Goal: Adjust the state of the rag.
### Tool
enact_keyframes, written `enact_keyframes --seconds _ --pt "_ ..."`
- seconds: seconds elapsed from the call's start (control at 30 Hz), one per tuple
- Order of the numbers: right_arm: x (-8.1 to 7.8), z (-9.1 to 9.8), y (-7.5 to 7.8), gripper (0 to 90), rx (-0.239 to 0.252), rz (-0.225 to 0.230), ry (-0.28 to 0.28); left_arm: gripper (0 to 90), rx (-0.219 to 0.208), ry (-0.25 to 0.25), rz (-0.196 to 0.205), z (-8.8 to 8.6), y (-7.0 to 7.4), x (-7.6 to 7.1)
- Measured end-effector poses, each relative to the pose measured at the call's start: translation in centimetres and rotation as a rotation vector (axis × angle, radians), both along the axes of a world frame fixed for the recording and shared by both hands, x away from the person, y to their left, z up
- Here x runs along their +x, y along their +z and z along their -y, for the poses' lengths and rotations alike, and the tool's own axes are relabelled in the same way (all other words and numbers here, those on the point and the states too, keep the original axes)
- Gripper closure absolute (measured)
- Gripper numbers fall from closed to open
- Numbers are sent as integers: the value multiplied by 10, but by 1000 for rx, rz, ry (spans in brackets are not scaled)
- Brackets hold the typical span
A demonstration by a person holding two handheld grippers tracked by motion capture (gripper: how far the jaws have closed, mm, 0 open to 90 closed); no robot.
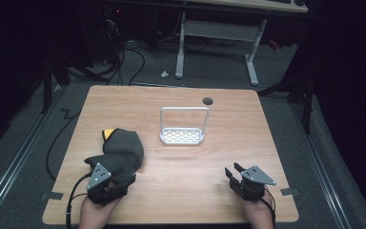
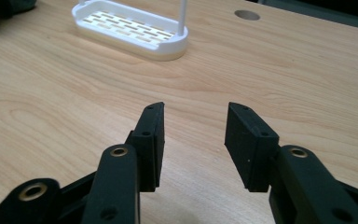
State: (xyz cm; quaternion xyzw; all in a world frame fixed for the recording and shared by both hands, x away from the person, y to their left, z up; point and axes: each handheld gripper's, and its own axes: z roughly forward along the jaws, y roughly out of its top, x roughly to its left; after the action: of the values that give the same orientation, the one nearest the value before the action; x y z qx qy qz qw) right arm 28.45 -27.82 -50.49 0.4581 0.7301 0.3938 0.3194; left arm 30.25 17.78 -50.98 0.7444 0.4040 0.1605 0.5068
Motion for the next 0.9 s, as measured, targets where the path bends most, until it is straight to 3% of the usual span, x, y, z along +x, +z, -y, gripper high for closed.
enact_keyframes --seconds 0.1,0.53,0.9 --pt "0 -4 -3 626 -19 -3 22 445 13 2 -5 -2 -1 1" --pt "2 -7 -4 593 12 -19 15 458 27 -1 3 -8 -2 3" --pt "2 -4 -3 594 14 -16 13 475 22 68 29 -25 5 5"
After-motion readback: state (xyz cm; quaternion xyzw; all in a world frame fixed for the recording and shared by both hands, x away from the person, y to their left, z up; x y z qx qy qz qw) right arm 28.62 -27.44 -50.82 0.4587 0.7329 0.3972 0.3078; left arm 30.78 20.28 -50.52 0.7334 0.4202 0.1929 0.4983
